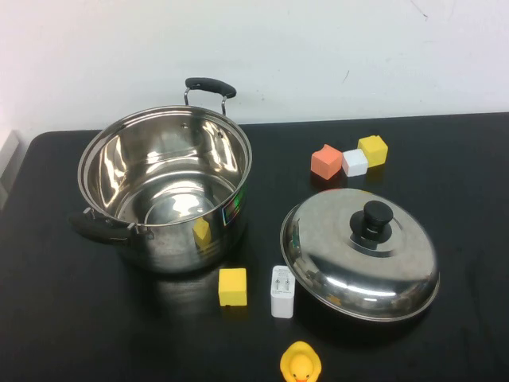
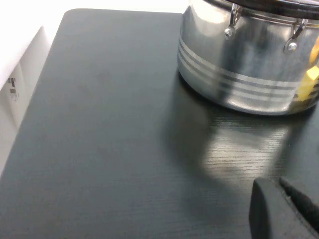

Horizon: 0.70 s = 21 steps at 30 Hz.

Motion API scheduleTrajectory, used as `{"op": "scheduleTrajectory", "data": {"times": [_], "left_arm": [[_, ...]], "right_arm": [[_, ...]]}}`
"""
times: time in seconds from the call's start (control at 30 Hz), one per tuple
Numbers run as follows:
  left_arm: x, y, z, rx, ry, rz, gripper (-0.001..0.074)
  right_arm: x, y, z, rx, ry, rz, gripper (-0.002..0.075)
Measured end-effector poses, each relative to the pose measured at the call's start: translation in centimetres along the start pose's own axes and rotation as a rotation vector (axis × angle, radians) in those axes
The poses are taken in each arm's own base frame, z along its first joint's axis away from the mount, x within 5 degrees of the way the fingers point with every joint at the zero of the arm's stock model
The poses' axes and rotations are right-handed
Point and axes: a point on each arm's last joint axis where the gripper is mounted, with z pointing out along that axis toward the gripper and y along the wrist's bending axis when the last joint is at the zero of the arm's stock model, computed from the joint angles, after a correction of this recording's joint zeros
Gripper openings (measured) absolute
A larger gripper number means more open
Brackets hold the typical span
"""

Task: Cover the pot

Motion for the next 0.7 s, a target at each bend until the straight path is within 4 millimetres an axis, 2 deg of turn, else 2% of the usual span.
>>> {"op": "scheduleTrajectory", "data": {"times": [0.7], "left_arm": [[0.0,0.0,0.0,0.0,0.0,0.0,-0.0002]], "right_arm": [[0.0,0.06,0.0,-0.006,0.0,0.012,0.002]]}}
